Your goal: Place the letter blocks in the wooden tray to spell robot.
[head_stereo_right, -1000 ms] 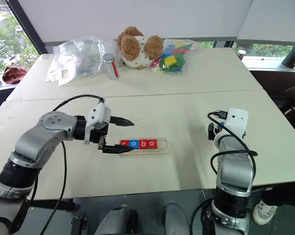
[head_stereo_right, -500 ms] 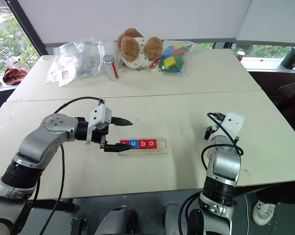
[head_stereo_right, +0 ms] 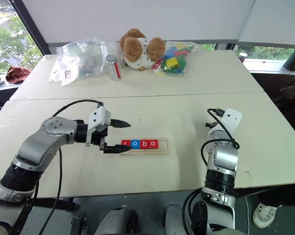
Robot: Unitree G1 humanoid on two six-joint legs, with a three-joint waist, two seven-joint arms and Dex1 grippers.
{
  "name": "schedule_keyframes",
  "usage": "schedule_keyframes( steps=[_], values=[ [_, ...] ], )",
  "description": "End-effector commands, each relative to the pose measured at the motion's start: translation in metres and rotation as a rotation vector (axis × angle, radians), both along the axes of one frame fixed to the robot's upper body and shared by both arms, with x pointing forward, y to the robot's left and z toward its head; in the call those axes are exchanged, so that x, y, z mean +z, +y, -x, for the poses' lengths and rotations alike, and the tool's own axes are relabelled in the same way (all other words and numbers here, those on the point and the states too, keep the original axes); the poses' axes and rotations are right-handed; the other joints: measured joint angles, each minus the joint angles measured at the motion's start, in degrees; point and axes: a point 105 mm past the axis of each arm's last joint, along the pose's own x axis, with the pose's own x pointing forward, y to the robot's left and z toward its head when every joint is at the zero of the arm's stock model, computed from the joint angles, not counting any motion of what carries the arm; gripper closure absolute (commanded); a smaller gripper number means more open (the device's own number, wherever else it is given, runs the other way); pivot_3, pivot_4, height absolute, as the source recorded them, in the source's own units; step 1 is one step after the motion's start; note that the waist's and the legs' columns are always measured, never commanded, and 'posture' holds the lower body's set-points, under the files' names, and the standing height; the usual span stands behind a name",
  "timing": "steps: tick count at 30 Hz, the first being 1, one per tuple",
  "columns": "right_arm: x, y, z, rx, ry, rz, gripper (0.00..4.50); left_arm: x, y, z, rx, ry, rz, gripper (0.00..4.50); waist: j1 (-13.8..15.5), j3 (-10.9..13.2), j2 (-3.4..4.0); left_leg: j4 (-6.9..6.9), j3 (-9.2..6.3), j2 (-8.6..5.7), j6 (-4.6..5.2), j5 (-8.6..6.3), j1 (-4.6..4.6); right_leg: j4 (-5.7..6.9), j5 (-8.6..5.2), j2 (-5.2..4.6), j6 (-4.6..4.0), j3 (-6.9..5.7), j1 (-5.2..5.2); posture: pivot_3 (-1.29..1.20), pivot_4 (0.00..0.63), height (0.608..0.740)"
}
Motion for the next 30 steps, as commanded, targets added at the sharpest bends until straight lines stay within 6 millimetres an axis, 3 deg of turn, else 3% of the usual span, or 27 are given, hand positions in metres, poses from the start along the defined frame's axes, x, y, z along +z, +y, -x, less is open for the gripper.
schedule_keyframes(
  steps=[1,4,9,17,18,22,23,26,28,30],
  values=[
    [0.016,0.019,0.003,0.144,-0.032,0.025,3.30,0.012,0.000,0.000,-0.018,-0.062,-0.008,0.00,0.0,0.0,0.00,-0.01,-0.01,0.00,0.00,0.00,0.00,-0.01,0.00,0.00,0.00,0.00,0.00,0.00,0.150,0.740],
    [0.026,0.053,0.024,0.318,-0.035,0.002,3.30,0.013,0.005,-0.003,-0.021,-0.066,-0.025,0.00,-0.1,0.0,0.04,-0.11,-0.03,0.03,0.01,-0.01,-0.06,-0.01,-0.01,0.04,-0.01,0.00,-0.11,0.00,0.150,0.740],
    [0.016,0.081,0.058,0.432,0.035,-0.050,3.30,0.013,0.008,-0.007,-0.022,-0.071,-0.036,0.00,-0.1,0.0,0.06,-0.14,-0.04,0.07,0.04,-0.02,-0.08,-0.08,-0.01,0.12,-0.01,0.00,-0.12,0.00,0.150,0.740],
    [0.002,0.088,0.058,0.421,0.078,-0.081,3.30,0.012,0.004,-0.004,-0.043,-0.066,-0.037,0.00,0.0,0.0,0.05,-0.07,-0.04,0.05,0.04,-0.03,-0.08,-0.19,-0.01,0.09,-0.01,-0.05,-0.04,0.00,0.150,0.740],
    [0.000,0.089,0.059,0.421,0.086,-0.091,2.25,0.012,0.004,-0.004,-0.044,-0.065,-0.038,0.00,0.0,0.0,0.05,-0.08,-0.04,0.05,0.04,-0.03,-0.08,-0.20,-0.01,0.10,-0.01,-0.04,-0.04,0.00,0.150,0.740],
    [0.009,0.091,0.058,0.451,0.069,-0.077,0.26,0.015,0.009,-0.005,-0.037,-0.066,-0.041,0.00,0.1,0.0,0.05,-0.08,-0.04,0.05,0.04,-0.03,-0.08,-0.21,-0.01,0.08,-0.01,-0.04,-0.04,0.00,0.150,0.740],
    [0.017,0.089,0.057,0.464,0.047,-0.055,0.03,0.016,0.012,-0.005,-0.035,-0.067,-0.044,0.00,0.1,0.0,0.05,-0.07,-0.04,0.05,0.05,-0.03,-0.08,-0.22,-0.01,0.07,-0.01,-0.04,-0.03,0.00,0.150,0.740],
    [0.046,0.083,0.053,0.534,-0.026,0.017,0.03,0.018,0.022,-0.006,-0.029,-0.062,-0.056,0.00,0.1,0.1,0.07,-0.06,-0.03,0.01,0.06,-0.04,-0.09,-0.24,-0.01,0.03,-0.01,-0.05,-0.03,0.00,0.150,0.740],
    [0.065,0.084,0.048,0.673,-0.071,0.035,0.03,0.020,0.028,-0.006,-0.032,-0.057,-0.073,0.00,0.0,0.1,0.07,-0.08,-0.03,0.02,0.07,-0.04,-0.09,-0.26,-0.01,0.04,-0.01,-0.08,-0.03,0.00,0.150,0.740],
    [0.080,0.090,0.046,0.924,-0.092,0.041,0.03,0.022,0.033,-0.004,-0.047,-0.050,-0.087,0.00,0.0,0.1,0.08,-0.10,-0.03,0.04,0.09,-0.05,-0.09,-0.30,-0.01,0.08,-0.01,-0.14,-0.03,0.00,0.150,0.740]
  ],
)
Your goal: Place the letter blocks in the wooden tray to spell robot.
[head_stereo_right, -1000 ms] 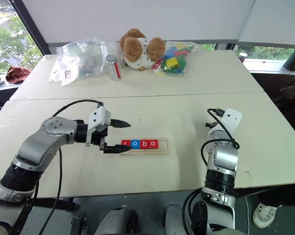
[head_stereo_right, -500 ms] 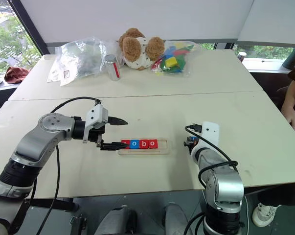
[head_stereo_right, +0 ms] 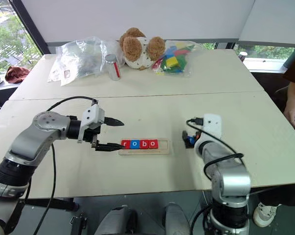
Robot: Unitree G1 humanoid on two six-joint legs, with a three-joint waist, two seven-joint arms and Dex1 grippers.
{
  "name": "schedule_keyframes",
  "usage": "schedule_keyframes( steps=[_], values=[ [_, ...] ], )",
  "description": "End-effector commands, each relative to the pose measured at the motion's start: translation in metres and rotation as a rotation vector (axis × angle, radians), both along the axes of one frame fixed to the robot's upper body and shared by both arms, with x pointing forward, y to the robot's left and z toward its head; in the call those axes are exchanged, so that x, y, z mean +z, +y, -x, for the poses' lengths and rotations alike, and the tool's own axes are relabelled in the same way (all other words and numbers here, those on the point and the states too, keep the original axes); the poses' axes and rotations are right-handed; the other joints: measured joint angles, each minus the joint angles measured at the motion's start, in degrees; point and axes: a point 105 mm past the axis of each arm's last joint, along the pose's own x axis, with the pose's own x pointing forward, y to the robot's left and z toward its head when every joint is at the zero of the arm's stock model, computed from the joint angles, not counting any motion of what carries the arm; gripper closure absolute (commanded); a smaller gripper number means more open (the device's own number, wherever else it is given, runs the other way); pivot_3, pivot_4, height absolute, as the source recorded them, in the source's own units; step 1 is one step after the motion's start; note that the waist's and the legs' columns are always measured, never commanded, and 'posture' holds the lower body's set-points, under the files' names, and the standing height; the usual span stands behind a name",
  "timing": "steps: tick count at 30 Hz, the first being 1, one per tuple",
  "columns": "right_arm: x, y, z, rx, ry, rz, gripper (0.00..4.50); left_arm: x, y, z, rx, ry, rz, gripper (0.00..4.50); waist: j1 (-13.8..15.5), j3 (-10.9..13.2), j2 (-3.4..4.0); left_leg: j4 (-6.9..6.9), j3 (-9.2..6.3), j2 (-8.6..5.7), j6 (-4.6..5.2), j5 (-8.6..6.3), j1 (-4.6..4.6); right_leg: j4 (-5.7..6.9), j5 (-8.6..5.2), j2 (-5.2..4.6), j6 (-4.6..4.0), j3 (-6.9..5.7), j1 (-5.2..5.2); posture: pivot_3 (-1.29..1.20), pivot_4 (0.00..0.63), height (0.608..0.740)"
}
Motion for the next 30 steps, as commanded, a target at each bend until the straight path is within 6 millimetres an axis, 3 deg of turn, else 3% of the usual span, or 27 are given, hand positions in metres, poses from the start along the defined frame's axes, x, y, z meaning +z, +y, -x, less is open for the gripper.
schedule_keyframes(
  steps=[1,3,5,8,10,22,25,30],
  values=[
    [0.030,0.016,0.003,0.391,-0.063,-0.023,0.03,0.018,0.007,0.002,-0.032,-0.049,0.004,0.00,0.0,0.0,-0.01,-0.03,-0.01,0.01,0.02,-0.01,0.00,-0.05,0.00,0.02,0.00,-0.02,0.03,0.00,0.150,0.740],
    [0.024,0.007,0.012,0.618,-0.040,0.069,0.03,0.020,0.007,0.007,-0.058,-0.034,-0.003,0.00,0.3,0.0,-0.04,-0.03,-0.07,0.04,0.12,-0.07,0.00,-0.23,0.00,0.09,0.01,-0.09,0.16,0.00,0.150,0.740],
    [0.003,-0.016,0.022,0.821,0.044,0.197,0.03,0.020,0.007,0.013,-0.087,-0.019,-0.016,0.00,0.5,0.0,-0.06,-0.06,-0.13,0.06,0.25,-0.14,-0.01,-0.47,0.00,0.14,0.01,-0.16,0.33,0.00,0.150,0.740],
    [-0.015,-0.043,0.013,0.901,0.083,0.313,0.03,0.016,0.008,0.015,-0.091,-0.023,-0.053,0.00,0.0,0.1,-0.12,0.04,0.05,0.01,0.45,-0.27,0.01,-0.69,-0.01,0.06,0.06,-0.12,0.48,0.00,0.150,0.740],
    [-0.023,-0.050,0.007,0.938,0.100,0.343,0.03,0.013,0.011,0.014,-0.077,-0.025,-0.068,0.00,-0.5,0.1,-0.12,0.08,0.22,-0.01,0.47,-0.27,0.08,-0.66,0.00,-0.09,0.07,0.04,0.48,0.00,0.150,0.740],
    [-0.044,-0.045,-0.012,0.998,0.096,0.247,0.03,0.009,0.009,0.019,-0.010,-0.016,-0.063,0.00,0.4,0.1,-0.08,0.08,0.09,0.03,0.34,-0.22,0.00,-0.48,0.00,-0.18,0.06,0.03,0.33,0.00,0.150,0.740],
    [-0.046,-0.045,-0.010,1.006,0.096,0.247,0.86,0.014,0.003,0.022,-0.006,-0.016,-0.061,0.00,0.3,0.1,-0.08,0.10,0.09,0.02,0.33,-0.21,0.00,-0.48,0.00,-0.19,0.05,0.04,0.34,0.00,0.150,0.740],
    [-0.038,-0.042,-0.012,1.005,0.073,0.248,3.40,0.019,0.005,0.020,0.009,-0.012,-0.069,0.00,0.2,0.1,-0.08,0.07,0.06,0.03,0.31,-0.21,0.01,-0.46,0.00,-0.18,0.05,0.03,0.31,0.00,0.150,0.740]
  ],
)
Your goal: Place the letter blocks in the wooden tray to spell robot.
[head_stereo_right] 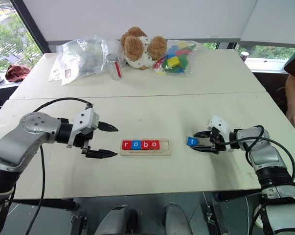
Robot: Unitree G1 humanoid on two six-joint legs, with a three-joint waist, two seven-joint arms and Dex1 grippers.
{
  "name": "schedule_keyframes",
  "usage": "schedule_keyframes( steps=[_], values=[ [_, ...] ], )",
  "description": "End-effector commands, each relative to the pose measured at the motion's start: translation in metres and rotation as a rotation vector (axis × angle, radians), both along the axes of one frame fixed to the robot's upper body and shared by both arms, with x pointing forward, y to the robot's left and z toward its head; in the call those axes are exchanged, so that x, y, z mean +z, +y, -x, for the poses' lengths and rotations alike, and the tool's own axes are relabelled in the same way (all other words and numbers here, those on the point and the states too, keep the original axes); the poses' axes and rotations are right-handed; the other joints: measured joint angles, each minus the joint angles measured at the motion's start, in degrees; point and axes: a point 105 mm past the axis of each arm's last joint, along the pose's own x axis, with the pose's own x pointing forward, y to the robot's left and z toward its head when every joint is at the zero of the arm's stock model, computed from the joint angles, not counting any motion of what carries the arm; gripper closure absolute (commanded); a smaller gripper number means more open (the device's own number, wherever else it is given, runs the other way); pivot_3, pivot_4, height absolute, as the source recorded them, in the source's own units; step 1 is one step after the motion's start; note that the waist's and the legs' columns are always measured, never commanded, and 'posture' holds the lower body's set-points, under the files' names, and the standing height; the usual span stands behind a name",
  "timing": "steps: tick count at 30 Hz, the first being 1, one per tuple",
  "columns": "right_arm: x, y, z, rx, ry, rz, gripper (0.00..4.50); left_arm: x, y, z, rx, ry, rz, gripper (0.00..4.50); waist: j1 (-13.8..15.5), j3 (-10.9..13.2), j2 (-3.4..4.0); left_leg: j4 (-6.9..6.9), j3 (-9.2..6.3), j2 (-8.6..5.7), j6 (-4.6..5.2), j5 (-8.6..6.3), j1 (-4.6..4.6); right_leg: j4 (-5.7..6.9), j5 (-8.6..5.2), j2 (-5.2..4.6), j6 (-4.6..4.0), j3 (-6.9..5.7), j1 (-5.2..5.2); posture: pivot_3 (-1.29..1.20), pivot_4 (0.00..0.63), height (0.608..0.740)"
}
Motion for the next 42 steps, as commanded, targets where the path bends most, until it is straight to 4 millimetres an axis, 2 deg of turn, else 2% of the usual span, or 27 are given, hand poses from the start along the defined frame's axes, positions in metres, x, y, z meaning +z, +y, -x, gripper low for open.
schedule_keyframes(
  steps=[1,7,11,16,22,42],
  values=[
    [0.017,0.004,-0.005,0.008,-0.047,-0.022,3.40,0.012,0.003,-0.002,0.007,-0.042,-0.005,0.00,0.0,0.0,0.00,0.00,0.00,0.00,0.00,0.00,0.00,0.00,0.00,0.00,0.00,0.00,0.00,0.00,0.150,0.740],
    [0.038,0.029,-0.001,0.109,-0.026,-0.031,3.40,0.013,0.006,-0.008,0.020,-0.051,-0.013,0.00,0.0,0.0,0.01,0.00,0.01,0.00,-0.02,0.01,0.00,0.02,0.00,0.00,0.00,0.01,-0.03,0.00,0.150,0.740],
    [0.052,0.062,0.008,0.248,-0.027,-0.007,3.40,0.010,0.009,-0.008,0.025,-0.053,-0.020,0.00,0.0,0.0,0.02,-0.01,-0.01,0.00,-0.03,0.01,-0.03,0.01,0.00,0.01,0.00,-0.01,-0.06,0.00,0.150,0.740],
    [0.041,0.083,0.011,0.327,0.001,0.078,3.40,0.005,0.012,-0.007,0.028,-0.048,-0.036,0.00,0.0,0.0,0.02,-0.01,-0.01,-0.01,-0.03,0.01,-0.04,0.01,0.00,0.00,0.00,0.00,-0.08,0.00,0.150,0.740],
    [0.027,0.089,0.004,0.342,0.007,0.140,3.40,0.004,0.013,-0.005,0.043,-0.048,-0.025,0.00,0.1,0.0,0.01,0.01,-0.01,-0.03,-0.03,0.02,-0.09,0.02,0.00,-0.01,0.00,0.00,-0.12,0.00,0.150,0.740],
    [0.021,0.107,-0.006,0.363,0.002,0.124,3.40,0.000,0.013,-0.005,0.095,-0.052,0.014,0.00,0.0,0.0,0.02,-0.01,0.00,-0.02,-0.06,0.03,-0.09,0.05,0.00,-0.01,-0.01,-0.01,-0.18,0.00,0.150,0.740]
  ],
)
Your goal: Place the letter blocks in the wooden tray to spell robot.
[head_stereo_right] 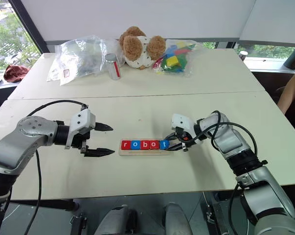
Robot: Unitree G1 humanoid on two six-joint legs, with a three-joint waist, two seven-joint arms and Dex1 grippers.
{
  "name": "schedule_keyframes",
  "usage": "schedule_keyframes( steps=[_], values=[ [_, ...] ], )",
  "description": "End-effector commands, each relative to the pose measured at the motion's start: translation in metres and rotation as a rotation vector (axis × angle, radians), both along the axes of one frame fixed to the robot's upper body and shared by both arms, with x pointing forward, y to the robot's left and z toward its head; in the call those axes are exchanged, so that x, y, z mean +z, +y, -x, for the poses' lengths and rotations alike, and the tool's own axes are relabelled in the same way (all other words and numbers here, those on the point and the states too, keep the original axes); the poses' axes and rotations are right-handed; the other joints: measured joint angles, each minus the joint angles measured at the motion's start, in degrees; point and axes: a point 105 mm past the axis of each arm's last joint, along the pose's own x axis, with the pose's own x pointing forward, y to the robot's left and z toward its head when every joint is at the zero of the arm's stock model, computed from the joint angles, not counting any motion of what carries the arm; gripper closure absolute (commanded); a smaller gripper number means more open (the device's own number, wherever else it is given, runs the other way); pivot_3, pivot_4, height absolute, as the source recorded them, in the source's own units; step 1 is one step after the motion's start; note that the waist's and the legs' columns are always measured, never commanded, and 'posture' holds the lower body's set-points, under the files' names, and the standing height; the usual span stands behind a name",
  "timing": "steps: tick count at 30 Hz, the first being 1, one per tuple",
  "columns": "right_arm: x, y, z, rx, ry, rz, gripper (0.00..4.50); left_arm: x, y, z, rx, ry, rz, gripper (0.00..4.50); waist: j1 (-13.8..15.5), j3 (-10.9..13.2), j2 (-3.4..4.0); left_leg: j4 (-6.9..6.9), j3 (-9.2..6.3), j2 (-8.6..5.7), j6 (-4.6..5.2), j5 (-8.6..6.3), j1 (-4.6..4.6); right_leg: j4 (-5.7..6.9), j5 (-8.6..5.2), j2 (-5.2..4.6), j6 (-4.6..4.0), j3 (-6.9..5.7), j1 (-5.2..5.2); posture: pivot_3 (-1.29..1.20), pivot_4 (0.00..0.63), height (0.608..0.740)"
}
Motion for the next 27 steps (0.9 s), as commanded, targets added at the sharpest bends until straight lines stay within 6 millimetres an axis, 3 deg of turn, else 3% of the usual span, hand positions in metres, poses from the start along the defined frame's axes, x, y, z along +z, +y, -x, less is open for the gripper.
schedule_keyframes(
  steps=[1,17,21,27],
  values=[
    [0.010,0.007,-0.003,0.020,-0.035,-0.015,3.40,0.010,-0.001,0.001,-0.008,-0.051,0.015,0.00,0.0,0.0,0.00,0.00,0.00,0.00,0.00,0.00,0.00,0.00,0.00,0.00,0.00,0.00,0.00,0.00,0.150,0.740],
    [0.007,0.012,-0.003,0.001,-0.010,-0.038,3.40,0.007,0.001,-0.001,0.000,-0.061,0.006,0.00,0.0,0.0,0.00,0.00,0.00,0.00,-0.01,0.00,0.00,0.00,0.00,0.00,0.00,0.00,0.00,0.00,0.150,0.740],
    [0.014,0.015,-0.005,-0.014,-0.027,-0.066,1.50,0.007,0.001,-0.003,0.001,-0.063,0.008,0.00,0.0,0.0,0.00,0.00,0.00,0.00,-0.02,0.01,0.00,0.00,0.00,0.00,0.00,0.00,0.00,0.00,0.150,0.740],
    [0.022,0.017,-0.001,-0.002,-0.035,-0.083,1.50,0.006,0.000,-0.003,0.000,-0.066,0.010,0.00,0.0,0.0,0.00,-0.02,0.00,0.00,-0.02,0.01,0.00,0.01,0.00,0.00,0.00,0.00,-0.03,0.00,0.150,0.740]
  ],
)
